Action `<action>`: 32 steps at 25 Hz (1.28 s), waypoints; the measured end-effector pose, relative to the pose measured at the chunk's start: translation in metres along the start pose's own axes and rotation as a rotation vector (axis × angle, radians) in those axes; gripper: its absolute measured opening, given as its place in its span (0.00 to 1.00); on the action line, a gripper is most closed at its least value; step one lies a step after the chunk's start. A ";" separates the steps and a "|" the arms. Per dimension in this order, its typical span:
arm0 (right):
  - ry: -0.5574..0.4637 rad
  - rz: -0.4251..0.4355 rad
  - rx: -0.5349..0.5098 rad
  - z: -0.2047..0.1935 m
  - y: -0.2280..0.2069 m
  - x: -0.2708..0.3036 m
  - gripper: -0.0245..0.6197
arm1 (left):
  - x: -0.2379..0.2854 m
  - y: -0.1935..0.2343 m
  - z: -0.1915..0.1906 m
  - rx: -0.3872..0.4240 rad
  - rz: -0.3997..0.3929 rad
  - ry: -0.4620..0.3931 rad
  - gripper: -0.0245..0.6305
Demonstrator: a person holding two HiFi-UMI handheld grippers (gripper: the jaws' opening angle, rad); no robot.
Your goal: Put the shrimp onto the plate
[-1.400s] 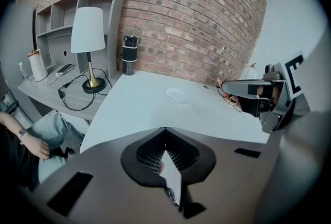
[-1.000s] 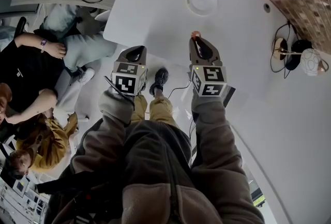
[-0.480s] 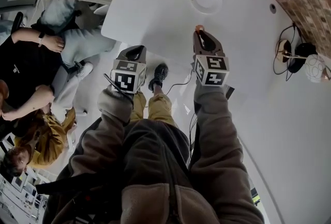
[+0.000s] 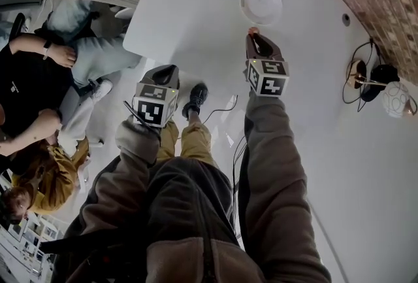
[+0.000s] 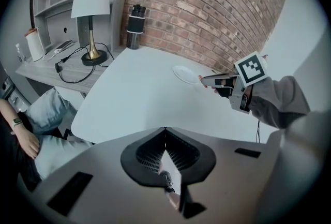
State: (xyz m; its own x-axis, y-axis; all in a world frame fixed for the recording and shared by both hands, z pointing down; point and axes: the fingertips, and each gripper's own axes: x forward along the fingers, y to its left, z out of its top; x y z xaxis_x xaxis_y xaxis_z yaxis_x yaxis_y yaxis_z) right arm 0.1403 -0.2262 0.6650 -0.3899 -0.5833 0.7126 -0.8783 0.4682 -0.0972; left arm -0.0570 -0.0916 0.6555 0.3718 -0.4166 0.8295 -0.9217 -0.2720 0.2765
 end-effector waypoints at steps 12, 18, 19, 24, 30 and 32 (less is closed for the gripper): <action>0.048 -0.026 -0.007 0.007 -0.032 0.044 0.12 | -0.002 0.016 -0.007 -0.016 0.015 0.010 0.04; 0.066 -0.044 -0.008 0.011 -0.041 0.063 0.13 | -0.004 0.024 -0.012 -0.017 0.017 0.017 0.04; 0.071 -0.048 -0.005 0.011 -0.042 0.065 0.13 | -0.004 0.025 -0.014 -0.018 0.017 0.020 0.04; 0.092 -0.064 0.009 0.013 -0.051 0.070 0.13 | -0.004 0.026 -0.016 -0.018 0.014 0.017 0.04; 0.140 -0.055 0.004 0.013 -0.054 0.077 0.13 | -0.005 0.031 -0.018 -0.036 0.023 0.023 0.04; 0.161 -0.053 0.000 0.013 -0.054 0.079 0.13 | -0.005 0.032 -0.018 -0.038 0.024 0.020 0.04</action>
State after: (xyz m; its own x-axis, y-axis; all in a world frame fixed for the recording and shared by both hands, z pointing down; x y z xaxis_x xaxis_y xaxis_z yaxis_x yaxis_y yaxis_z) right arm 0.1536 -0.3063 0.7174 -0.2935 -0.4932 0.8189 -0.8963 0.4398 -0.0563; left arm -0.0905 -0.0829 0.6691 0.3476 -0.4054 0.8455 -0.9340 -0.2286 0.2744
